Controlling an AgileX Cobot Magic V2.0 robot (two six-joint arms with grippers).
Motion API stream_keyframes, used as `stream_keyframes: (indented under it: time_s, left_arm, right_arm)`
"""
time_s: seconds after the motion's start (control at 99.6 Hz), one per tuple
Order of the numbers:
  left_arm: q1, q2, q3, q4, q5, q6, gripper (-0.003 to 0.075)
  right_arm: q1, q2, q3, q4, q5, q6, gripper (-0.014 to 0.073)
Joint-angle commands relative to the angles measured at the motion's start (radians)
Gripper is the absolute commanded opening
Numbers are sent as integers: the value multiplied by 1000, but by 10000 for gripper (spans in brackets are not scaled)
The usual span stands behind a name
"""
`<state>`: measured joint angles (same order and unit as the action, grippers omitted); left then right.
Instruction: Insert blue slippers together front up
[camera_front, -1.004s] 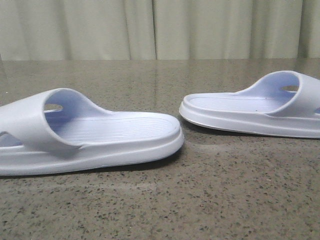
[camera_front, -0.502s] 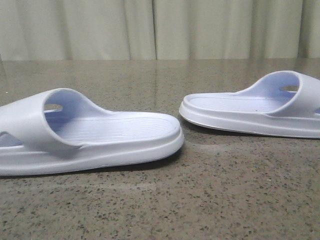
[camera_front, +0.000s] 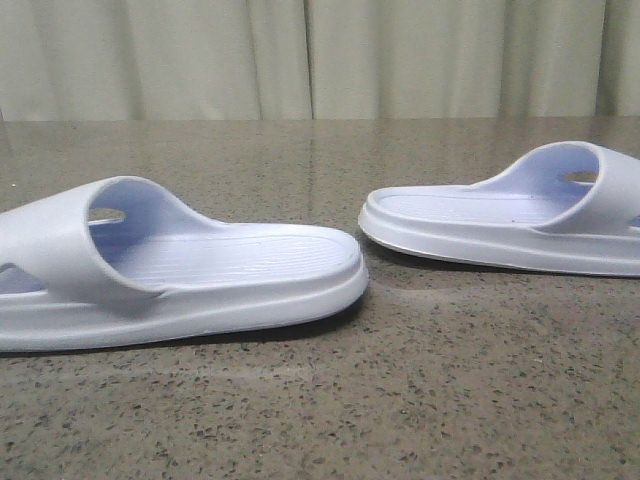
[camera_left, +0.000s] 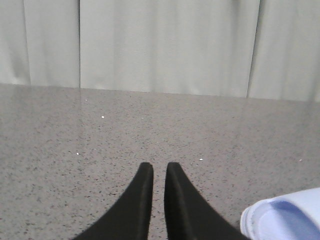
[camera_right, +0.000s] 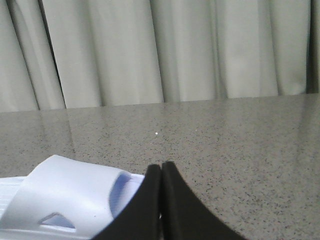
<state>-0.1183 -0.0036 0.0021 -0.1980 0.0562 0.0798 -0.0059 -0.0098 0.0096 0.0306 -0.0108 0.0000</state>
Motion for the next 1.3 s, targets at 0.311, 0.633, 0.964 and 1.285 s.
stream_keyframes:
  time_s: [0.311, 0.633, 0.964, 1.285]
  left_arm:
    - [-7, -24, -131, -417, 42, -9, 15]
    - [-7, 199, -406, -417, 340, -9, 15]
    - [-7, 415, -516, -490, 385, -9, 16]
    - [-7, 446, -516, -521, 397, -9, 73]
  right_arm:
    - [-6, -20, -102, 104, 87, 0, -106]
    - [-6, 53, -399, 110, 406, 6, -106]
    - [-6, 227, -581, 155, 555, 40, -106]
    - [-6, 235, -580, 176, 548, 40, -76]
